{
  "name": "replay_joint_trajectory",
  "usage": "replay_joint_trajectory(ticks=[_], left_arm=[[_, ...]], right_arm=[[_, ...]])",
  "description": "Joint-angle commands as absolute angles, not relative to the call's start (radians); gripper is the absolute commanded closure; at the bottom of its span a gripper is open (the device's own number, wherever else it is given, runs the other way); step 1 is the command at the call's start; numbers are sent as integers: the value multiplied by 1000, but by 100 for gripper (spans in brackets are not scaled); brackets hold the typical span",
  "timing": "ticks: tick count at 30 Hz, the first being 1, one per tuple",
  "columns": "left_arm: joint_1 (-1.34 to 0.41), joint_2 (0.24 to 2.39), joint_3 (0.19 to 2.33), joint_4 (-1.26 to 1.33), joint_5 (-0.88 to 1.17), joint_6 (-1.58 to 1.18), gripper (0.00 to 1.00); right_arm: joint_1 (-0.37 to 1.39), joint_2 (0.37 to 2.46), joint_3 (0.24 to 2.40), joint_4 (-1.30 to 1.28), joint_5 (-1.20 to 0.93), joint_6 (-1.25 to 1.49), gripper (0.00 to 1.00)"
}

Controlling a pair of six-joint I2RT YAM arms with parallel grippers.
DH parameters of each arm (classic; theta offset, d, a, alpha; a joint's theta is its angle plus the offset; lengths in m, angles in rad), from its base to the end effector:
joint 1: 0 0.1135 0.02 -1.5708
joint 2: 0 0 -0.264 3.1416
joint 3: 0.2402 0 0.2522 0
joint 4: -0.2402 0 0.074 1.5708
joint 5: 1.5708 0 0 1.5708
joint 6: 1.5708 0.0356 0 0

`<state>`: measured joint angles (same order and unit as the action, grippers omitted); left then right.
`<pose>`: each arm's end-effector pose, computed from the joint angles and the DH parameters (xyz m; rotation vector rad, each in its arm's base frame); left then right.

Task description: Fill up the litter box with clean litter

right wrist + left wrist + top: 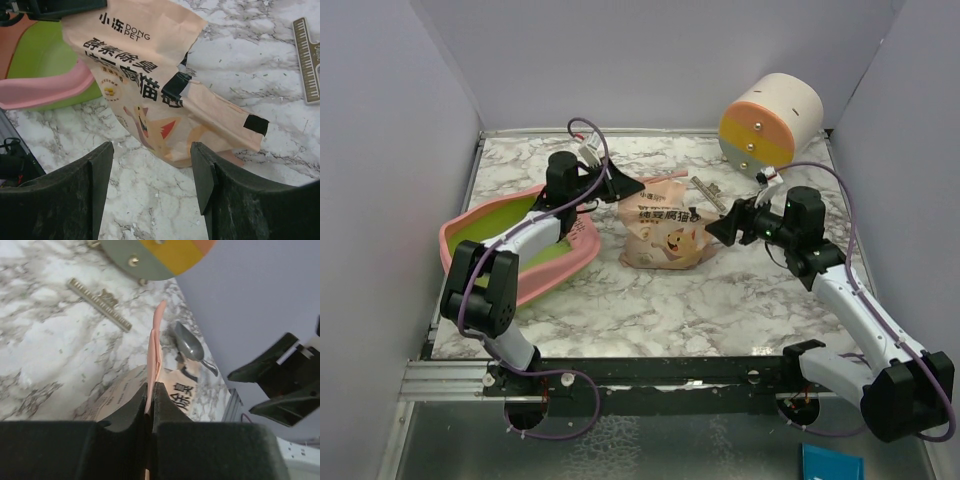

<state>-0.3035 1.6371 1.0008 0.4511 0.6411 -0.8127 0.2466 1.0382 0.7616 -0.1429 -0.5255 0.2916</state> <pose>0.3476 -0.1312 0.2607 0.0276 1.9288 -1.3412 0.2223 0.0744 0.2891 -0.3046 2.0113 0.8653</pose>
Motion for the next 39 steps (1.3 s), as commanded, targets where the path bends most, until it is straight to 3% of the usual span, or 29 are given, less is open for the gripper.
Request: replay_joint_trajectory(ticks=[1, 5, 16, 19, 22, 28, 39], left_arm=[[-310, 1655, 1078, 659, 923, -805, 100], [-311, 1657, 1098, 724, 1000, -826, 100], [-313, 1487, 967, 902, 960, -530, 100], [-314, 1467, 921, 1039, 906, -567, 100], [-316, 1479, 842, 1366, 833, -658, 100], [-316, 1601, 825, 1703, 777, -846, 100], [-320, 1623, 829, 1775, 793, -869, 100]], right_arm=[[241, 1032, 787, -106, -551, 305, 37], [241, 1042, 797, -114, -493, 284, 37], [185, 1285, 929, -109, -466, 243, 38], [127, 1349, 939, -67, -573, 283, 40], [103, 1376, 949, -59, -645, 300, 42], [89, 1315, 910, -15, -727, 278, 43], [71, 1430, 1005, -43, -896, 252, 44]])
